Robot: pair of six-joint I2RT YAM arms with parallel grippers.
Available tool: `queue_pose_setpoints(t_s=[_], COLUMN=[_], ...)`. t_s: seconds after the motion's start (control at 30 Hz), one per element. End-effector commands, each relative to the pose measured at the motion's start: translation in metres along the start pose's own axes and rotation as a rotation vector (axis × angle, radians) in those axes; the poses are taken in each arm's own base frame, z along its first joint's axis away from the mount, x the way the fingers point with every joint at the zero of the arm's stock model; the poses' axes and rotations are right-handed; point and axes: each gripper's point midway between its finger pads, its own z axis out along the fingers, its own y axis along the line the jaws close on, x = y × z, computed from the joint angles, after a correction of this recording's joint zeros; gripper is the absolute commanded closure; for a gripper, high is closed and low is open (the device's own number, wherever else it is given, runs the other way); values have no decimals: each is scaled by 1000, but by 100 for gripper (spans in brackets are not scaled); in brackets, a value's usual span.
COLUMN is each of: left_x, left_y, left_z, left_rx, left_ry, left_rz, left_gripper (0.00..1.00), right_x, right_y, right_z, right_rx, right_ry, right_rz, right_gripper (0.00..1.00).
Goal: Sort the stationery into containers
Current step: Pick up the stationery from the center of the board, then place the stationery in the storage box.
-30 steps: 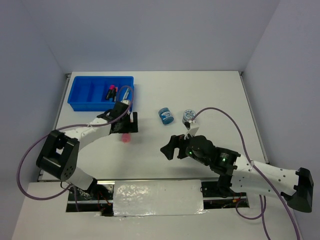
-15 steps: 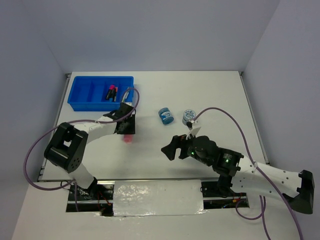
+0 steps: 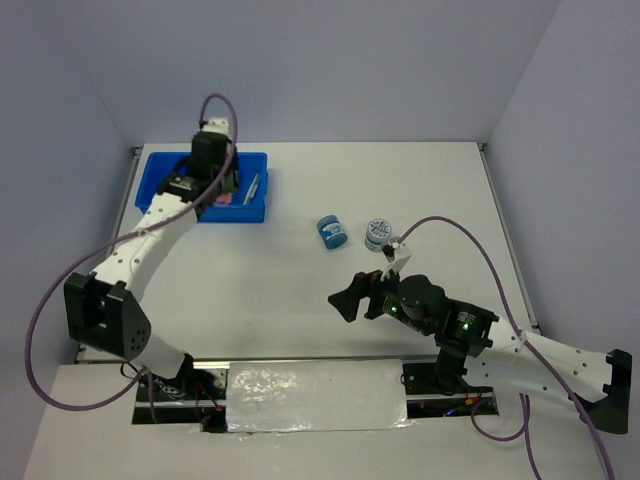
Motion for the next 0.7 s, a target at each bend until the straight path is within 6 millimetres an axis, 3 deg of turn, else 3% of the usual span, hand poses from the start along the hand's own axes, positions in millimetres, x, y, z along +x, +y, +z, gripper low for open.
queue_pose_setpoints(t_s=[0.0, 0.03, 0.17, 0.2, 0.23, 0.27, 0.37, 0.43, 0.47, 0.53, 0.67], left_x=[-29, -53, -85, -71, -74, -64, -55, -60, -59, -59, -47], left_y=[47, 58, 72, 75, 80, 90, 107, 104, 118, 122, 128], left_z=[33, 45, 74, 94, 103, 117, 137, 143, 148, 152, 168], left_rx=[-16, -22, -58, -58, -69, -79, -105, -90, -96, -105, -89], left_ry=[-25, -120, -192, -151, -174, -153, -156, -179, -171, -172, -152], left_rz=[66, 93, 266, 290, 276, 263, 257, 262, 254, 249, 237], left_gripper=[100, 98, 99, 99, 99, 99, 99, 98, 96, 93, 86], right_x=[0, 0, 2, 2, 7, 6, 11, 14, 15, 19, 22], right_y=[7, 7, 6, 9, 9, 13, 16, 13, 11, 7, 7], right_z=[-3, -4, -10, -13, -15, -16, -22, -23, -23, -20, -12], right_rx=[-44, -45, -56, -74, -88, -115, -168, -173, -170, -154, -148], right_ry=[-2, 5, 9, 11, 22, 13, 10, 5, 2, 8, 22], right_rz=[-15, -21, -25, -15, -16, -9, 6, -1, -8, -26, -51], right_gripper=[0, 0, 0, 0, 0, 0, 0, 0, 0, 0, 0])
